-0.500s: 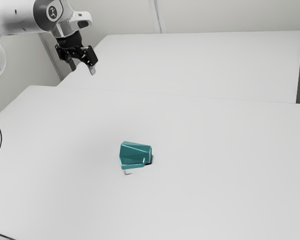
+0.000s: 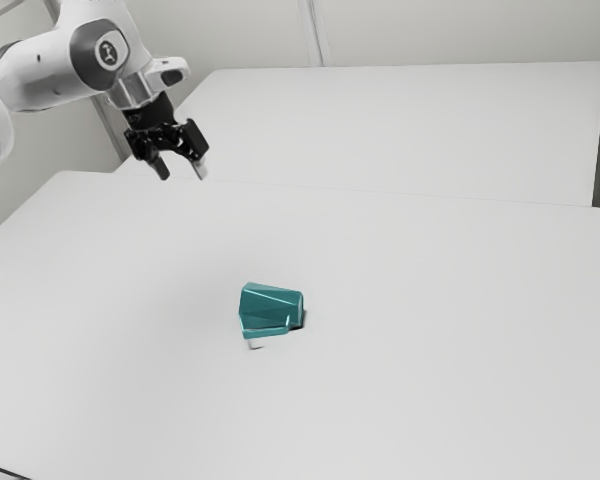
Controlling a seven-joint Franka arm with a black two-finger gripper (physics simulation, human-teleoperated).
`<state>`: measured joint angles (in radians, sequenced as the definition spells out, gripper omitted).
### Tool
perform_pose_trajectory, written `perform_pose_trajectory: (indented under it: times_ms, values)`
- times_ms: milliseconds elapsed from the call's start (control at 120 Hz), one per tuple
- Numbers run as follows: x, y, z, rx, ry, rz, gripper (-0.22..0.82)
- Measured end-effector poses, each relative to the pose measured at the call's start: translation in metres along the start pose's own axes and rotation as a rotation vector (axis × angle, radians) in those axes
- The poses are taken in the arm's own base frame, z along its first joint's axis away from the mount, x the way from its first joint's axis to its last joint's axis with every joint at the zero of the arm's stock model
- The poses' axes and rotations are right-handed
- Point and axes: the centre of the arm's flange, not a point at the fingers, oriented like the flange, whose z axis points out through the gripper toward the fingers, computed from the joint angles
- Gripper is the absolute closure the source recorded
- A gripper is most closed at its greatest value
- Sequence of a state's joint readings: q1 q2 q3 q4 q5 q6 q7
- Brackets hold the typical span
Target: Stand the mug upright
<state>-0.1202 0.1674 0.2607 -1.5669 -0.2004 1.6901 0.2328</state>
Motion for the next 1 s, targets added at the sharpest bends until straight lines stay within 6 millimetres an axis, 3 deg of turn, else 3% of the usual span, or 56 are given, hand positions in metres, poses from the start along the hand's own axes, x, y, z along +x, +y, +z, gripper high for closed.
perform_pose_trajectory:
  times_ms: [100, 283, 550, 767, 1000]
  values:
    - [-0.01, -0.01, 0.025, -0.146, -0.004, -0.044, 0.0]
    - [-0.035, -0.039, 0.096, -0.347, 0.013, -0.132, 0.0]
    - [-0.062, -0.036, 0.171, -0.46, 0.07, -0.174, 0.0]
    - [-0.079, -0.033, 0.207, -0.535, 0.114, -0.231, 0.0]
    - [-0.08, -0.036, 0.224, -0.609, 0.156, -0.274, 0.0]
